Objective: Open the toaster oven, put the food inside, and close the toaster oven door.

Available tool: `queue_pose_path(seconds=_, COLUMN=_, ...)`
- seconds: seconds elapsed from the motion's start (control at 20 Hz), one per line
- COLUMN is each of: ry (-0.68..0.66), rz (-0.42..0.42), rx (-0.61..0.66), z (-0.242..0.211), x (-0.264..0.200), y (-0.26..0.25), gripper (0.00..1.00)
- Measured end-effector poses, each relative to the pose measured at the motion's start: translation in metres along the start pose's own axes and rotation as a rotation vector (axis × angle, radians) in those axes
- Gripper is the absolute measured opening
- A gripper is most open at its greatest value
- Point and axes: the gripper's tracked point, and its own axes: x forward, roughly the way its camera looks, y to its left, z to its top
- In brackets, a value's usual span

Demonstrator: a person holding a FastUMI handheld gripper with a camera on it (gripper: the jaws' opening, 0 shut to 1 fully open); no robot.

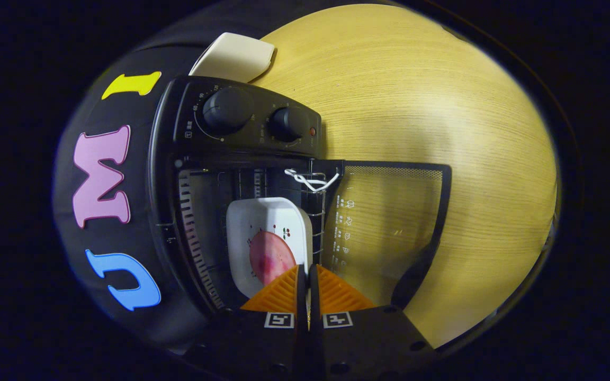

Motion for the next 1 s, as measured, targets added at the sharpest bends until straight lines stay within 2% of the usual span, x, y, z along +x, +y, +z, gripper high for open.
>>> queue_pose_path(seconds=0.25, ry=0.004, rz=0.006, rx=0.025, z=-0.011, x=0.016, y=0.01, gripper=0.06)
queue_pose_path(seconds=0.4, ry=0.036, rz=0.052, rx=0.042, z=-0.015, x=0.015, y=0.019, gripper=0.09)
queue_pose_path(seconds=0.5, ry=0.044, rz=0.078, rx=0.025, z=-0.017, x=0.013, y=0.024, gripper=0.19)
queue_pose_path(seconds=0.55, ry=0.053, rz=0.097, rx=0.018, z=-0.019, x=0.009, y=0.028, gripper=0.33)
queue_pose_path(seconds=0.6, ry=0.064, rz=0.112, rx=0.011, z=-0.02, x=0.006, y=0.031, gripper=0.42)
queue_pose_path(seconds=0.65, ry=0.074, rz=0.112, rx=-0.004, z=-0.022, x=0.001, y=0.03, gripper=0.63)
queue_pose_path(seconds=0.75, ry=0.077, rz=0.118, rx=-0.037, z=-0.02, x=-0.006, y=0.027, gripper=0.82)
queue_pose_path(seconds=0.85, ry=0.101, rz=0.122, rx=-0.104, z=-0.021, x=-0.017, y=0.023, gripper=0.9)
queue_pose_path(seconds=1.0, ry=0.122, rz=0.155, rx=-0.25, z=-0.02, x=-0.036, y=0.023, gripper=0.9)
